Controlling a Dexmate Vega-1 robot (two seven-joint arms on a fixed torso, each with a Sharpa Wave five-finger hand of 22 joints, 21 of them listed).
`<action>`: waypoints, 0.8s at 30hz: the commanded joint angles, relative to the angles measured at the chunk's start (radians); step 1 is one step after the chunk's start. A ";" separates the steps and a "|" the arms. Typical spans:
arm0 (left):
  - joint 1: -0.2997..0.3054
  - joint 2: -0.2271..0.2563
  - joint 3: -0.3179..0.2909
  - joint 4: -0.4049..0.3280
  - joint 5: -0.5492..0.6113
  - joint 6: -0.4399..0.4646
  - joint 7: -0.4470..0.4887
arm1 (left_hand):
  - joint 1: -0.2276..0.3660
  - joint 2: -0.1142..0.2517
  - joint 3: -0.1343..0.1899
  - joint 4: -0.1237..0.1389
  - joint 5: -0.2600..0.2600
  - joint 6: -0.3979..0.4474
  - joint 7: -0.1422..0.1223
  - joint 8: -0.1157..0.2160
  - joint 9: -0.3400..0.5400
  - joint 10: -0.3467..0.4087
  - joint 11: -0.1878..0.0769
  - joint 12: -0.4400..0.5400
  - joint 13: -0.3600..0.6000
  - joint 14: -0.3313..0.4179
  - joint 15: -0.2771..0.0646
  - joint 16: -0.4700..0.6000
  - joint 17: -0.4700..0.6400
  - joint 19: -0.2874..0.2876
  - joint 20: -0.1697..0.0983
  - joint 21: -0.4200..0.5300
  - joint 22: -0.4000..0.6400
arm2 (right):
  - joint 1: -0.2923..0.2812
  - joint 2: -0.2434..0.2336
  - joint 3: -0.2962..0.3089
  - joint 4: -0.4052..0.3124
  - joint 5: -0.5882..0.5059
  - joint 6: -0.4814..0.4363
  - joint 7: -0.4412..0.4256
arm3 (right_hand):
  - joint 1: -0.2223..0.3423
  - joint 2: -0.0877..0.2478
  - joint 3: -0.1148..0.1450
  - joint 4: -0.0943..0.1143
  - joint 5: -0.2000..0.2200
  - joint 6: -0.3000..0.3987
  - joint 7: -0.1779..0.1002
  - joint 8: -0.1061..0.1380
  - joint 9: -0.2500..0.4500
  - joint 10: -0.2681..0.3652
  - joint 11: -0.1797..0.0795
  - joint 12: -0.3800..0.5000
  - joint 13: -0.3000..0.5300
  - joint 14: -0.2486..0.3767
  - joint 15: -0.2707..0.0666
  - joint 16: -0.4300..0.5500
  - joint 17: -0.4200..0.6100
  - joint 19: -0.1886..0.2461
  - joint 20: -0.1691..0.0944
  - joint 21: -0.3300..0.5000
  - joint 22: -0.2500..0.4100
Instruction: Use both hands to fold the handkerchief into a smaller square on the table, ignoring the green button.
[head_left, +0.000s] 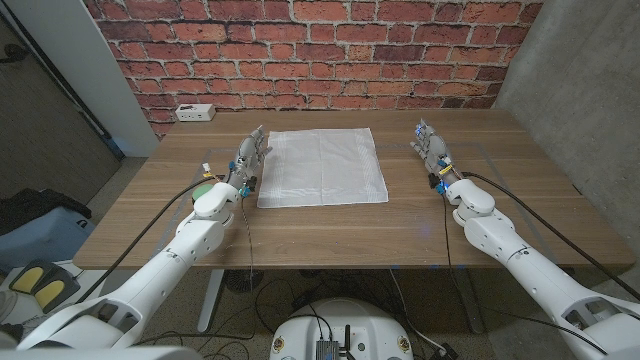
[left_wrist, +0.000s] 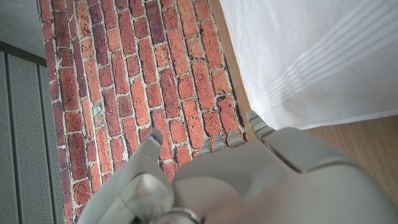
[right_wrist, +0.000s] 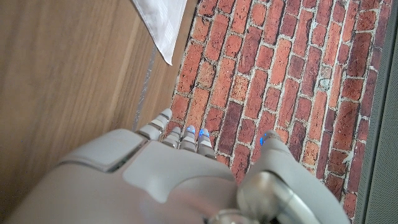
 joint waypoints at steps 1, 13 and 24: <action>-0.014 -0.001 0.010 0.017 0.036 -0.011 0.019 | 0.006 0.001 0.006 -0.001 0.005 -0.046 -0.001 0.004 0.002 -0.092 -0.005 0.008 0.001 -0.052 0.002 0.006 0.002 -0.007 0.012 0.000 0.003 | -0.004 -0.016 -0.004 -0.017 -0.013 -0.026 -0.015 | 0.023 0.009 0.013 -0.009 0.003 -0.001 -0.009 0.006 0.003 -0.005 -0.005 0.001 0.003 -0.003 0.023 0.009 0.001 0.003 0.014 0.006 0.004; -0.009 0.064 0.058 -0.051 0.279 -0.003 0.195 | 0.021 0.007 0.012 -0.017 0.004 0.004 -0.037 0.015 0.002 -0.040 0.019 0.022 0.001 -0.011 0.020 0.012 0.000 0.001 0.041 -0.016 0.003 | -0.023 -0.052 -0.022 -0.079 -0.118 -0.051 -0.121 | 0.077 0.052 0.049 -0.040 -0.006 0.037 -0.015 0.017 0.004 0.034 0.025 0.005 0.006 0.062 0.044 0.027 0.003 0.062 0.036 0.025 0.006; 0.043 0.138 0.060 -0.177 0.419 0.053 0.294 | 0.031 0.006 0.016 -0.031 0.000 0.051 -0.057 0.020 0.003 0.002 0.010 0.029 0.003 0.022 0.076 0.014 0.003 -0.023 0.106 -0.043 0.007 | -0.026 -0.110 -0.055 -0.163 -0.243 -0.122 -0.191 | 0.112 0.061 0.068 -0.064 -0.006 0.081 -0.027 0.025 0.005 0.071 0.038 0.011 0.007 0.099 0.051 0.033 0.005 0.071 0.060 0.025 0.007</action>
